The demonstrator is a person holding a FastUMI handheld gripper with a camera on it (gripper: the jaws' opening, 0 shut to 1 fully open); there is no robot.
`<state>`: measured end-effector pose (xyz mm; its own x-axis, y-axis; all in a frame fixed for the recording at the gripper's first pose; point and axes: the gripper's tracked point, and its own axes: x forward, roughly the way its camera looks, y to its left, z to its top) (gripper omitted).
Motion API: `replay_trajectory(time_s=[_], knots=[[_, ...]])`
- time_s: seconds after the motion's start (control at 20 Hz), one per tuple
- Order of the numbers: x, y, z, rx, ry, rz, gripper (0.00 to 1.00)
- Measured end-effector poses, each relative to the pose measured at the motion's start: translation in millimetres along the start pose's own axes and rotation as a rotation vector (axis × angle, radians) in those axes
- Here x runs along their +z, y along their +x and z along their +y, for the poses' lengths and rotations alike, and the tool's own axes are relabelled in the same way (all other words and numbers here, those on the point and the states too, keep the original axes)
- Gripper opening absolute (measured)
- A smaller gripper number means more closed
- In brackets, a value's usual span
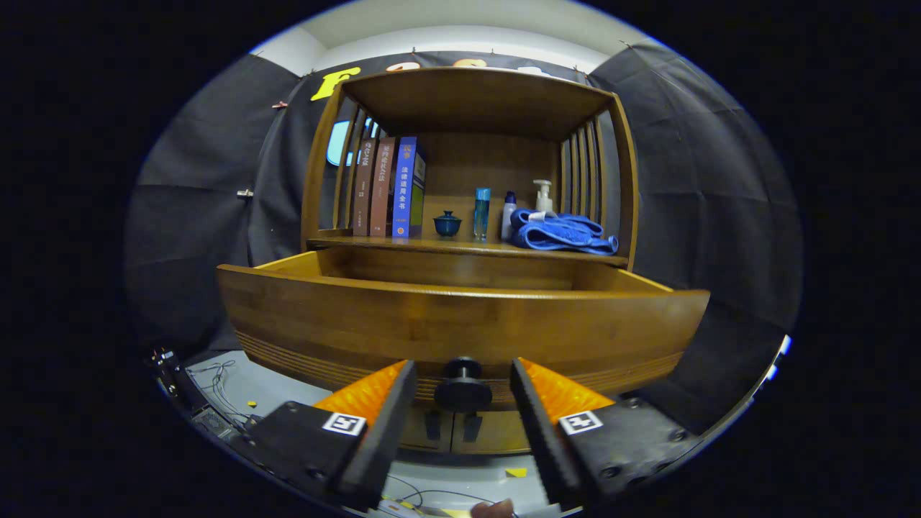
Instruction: Pull open the drawer, take out the items inside it, and place them on the countertop above the cabinet.
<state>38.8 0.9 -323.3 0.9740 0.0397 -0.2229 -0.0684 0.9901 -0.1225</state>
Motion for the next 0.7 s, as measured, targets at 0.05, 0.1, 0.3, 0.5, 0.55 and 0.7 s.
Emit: replay_trajectory(time_s=[0.05,0.1,0.3,0.5,0.55,0.7], knots=[[7.9,-3.7,0.3,0.000,-0.005,-0.013,0.98],[17.0,-9.0,-1.6,-0.002,0.001,-0.026,0.98],[68.0,-19.4,-7.2,0.027,0.088,-0.059,0.97],[128.2,-6.6,-22.5,0.047,0.185,-0.073,1.00],[133.1,-0.7,-35.9,0.007,0.182,-0.040,1.00],[151.4,27.1,-31.8,0.050,0.179,0.053,0.99]])
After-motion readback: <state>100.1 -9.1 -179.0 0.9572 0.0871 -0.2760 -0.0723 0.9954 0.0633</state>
